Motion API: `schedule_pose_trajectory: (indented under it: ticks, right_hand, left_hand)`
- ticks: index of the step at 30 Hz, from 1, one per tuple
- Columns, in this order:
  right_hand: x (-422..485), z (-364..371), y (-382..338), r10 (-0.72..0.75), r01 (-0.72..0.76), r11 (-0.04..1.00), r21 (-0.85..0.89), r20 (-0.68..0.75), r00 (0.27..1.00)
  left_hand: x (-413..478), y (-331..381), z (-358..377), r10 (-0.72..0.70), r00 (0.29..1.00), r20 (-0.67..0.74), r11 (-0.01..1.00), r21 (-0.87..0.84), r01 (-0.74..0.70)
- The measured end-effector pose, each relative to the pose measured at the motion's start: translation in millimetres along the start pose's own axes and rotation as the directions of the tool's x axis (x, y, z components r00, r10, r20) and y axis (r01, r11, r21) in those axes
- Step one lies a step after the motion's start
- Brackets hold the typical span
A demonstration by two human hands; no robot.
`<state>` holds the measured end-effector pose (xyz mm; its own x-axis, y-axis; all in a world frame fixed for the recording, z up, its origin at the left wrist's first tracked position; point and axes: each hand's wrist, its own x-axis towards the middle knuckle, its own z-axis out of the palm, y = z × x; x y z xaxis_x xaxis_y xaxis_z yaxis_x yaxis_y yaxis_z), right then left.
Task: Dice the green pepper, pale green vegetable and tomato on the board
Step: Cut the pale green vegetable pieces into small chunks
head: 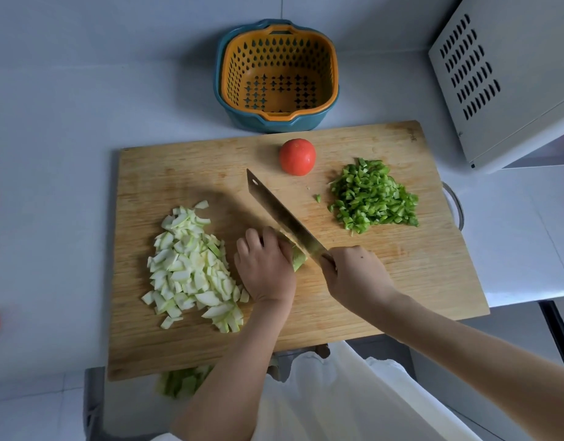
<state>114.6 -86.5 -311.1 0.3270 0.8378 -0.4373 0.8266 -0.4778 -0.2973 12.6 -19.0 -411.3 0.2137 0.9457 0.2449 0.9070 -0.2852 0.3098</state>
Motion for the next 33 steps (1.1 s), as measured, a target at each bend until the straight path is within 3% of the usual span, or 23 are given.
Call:
schedule_pose_trajectory:
  ticks: [8, 18, 27, 33]
  right_hand:
    - [-21, -12, -2, -0.023, 0.026, 0.995, -0.097, 0.033, 0.999]
    - [11, 2, -8, 0.012, -0.013, 1.0, 0.014, 0.034, 0.999]
    - [-15, -10, -10, -0.018, 0.022, 0.993, -0.119, 0.034, 0.999]
    - [11, 8, -16, 0.005, -0.003, 0.998, -0.056, 0.047, 0.999]
  left_hand:
    - [1, 0, 2, -0.009, 0.998, -0.065, 0.998, -0.07, 0.004]
    - [1, 2, 2, -0.056, 0.997, -0.053, 0.998, -0.045, 0.054]
    - [1, -1, 6, -0.018, 0.995, -0.096, 0.997, -0.083, 0.01]
    - [1, 1, 3, -0.079, 0.997, -0.015, 0.996, -0.038, 0.079]
